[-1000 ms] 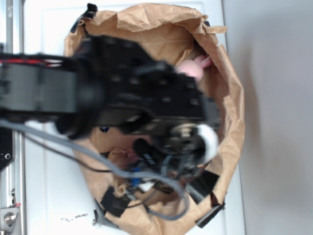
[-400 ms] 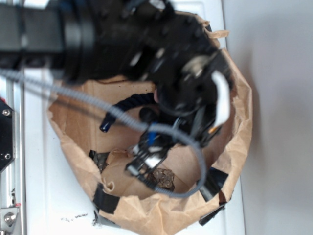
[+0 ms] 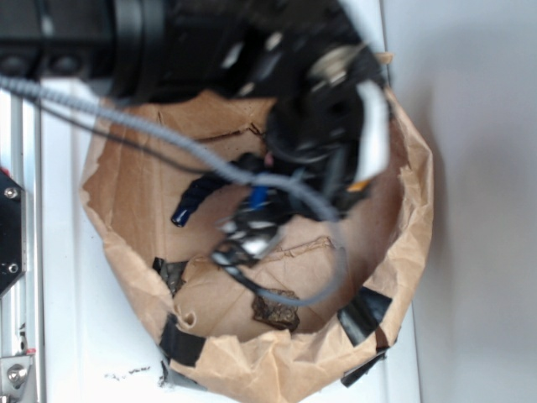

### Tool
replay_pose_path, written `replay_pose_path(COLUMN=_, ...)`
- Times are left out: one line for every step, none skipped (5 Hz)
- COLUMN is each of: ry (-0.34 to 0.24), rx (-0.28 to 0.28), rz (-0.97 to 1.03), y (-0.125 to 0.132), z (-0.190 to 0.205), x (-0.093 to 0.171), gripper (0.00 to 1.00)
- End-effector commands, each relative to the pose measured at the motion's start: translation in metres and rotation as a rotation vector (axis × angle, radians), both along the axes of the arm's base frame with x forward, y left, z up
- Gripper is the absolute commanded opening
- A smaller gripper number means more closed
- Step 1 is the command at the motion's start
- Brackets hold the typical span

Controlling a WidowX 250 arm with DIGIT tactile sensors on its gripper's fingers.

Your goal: Grab the rock.

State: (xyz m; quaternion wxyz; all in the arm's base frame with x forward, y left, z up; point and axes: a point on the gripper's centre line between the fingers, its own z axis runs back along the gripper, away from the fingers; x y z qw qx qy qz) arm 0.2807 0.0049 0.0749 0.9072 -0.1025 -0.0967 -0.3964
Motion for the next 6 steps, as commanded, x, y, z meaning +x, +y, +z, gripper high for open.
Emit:
replay_pose_path(ry=-0.074, rx=0.077, rz=-0.125, y=-0.035, z=-0.012, x=-0.001, gripper=1.0)
replay_pose_path(ry=-0.062, rx=0.055, rz=-0.148, y=-0.055, z=-0.012, x=-0.003, gripper=1.0)
replay_pose_path(ry=-0.033, rx=0.026, rz=-0.15, y=-0.071, z=-0.017, x=0.0, gripper=1.0)
replay_pose_path(ry=-0.018, rx=0.01, rz=-0.181, y=-0.066, z=-0.035, x=-0.051, gripper=1.0)
replay_pose_path(ry=-0.061, rx=0.015, rz=-0.193, y=-0.072, z=-0.058, x=-0.065, gripper=1.0)
replay_pose_path(ry=-0.049, rx=0.038, rz=-0.169, y=-0.072, z=-0.068, x=-0.073, gripper=0.94)
